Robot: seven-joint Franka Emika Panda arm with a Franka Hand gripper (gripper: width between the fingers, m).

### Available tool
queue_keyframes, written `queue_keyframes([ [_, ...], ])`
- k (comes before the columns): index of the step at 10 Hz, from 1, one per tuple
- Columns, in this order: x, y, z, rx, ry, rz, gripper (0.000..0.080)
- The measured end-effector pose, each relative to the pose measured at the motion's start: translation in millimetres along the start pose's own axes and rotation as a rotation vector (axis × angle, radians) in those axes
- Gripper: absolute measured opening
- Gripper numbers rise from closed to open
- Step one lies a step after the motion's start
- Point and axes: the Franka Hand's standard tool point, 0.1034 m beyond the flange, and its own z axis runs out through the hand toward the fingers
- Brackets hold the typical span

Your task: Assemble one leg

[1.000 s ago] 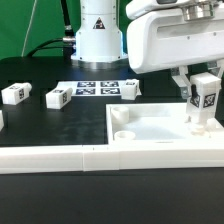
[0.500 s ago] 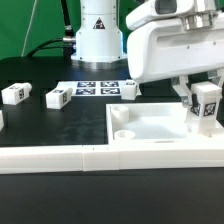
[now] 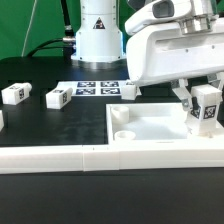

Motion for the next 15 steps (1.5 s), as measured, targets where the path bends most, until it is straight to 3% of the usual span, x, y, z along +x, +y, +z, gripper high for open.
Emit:
queue_keyframes([
  [1,0.0,0.0,0.0,0.0,0.0,0.0,0.0294],
  [2,-0.1,0.0,0.1,0.0,0.0,0.0,0.039],
  [3,-0.1,0.0,0.1,0.0,0.0,0.0,0.039],
  [4,-0.1,0.0,0.1,0.0,0.0,0.0,0.0561],
  [5,-0.1,0.0,0.1,0.0,0.0,0.0,0.0631],
  [9,0.2,-0.1,-0.5,0.0,0.0,0.001,0.0648],
  [12,2.6,-3.0,-17.9,-0.003,-0.001,-0.005,0.0648],
  [15,-2.5,-5.8,-19.6,0.007,-0.043,-0.013,0.0648],
])
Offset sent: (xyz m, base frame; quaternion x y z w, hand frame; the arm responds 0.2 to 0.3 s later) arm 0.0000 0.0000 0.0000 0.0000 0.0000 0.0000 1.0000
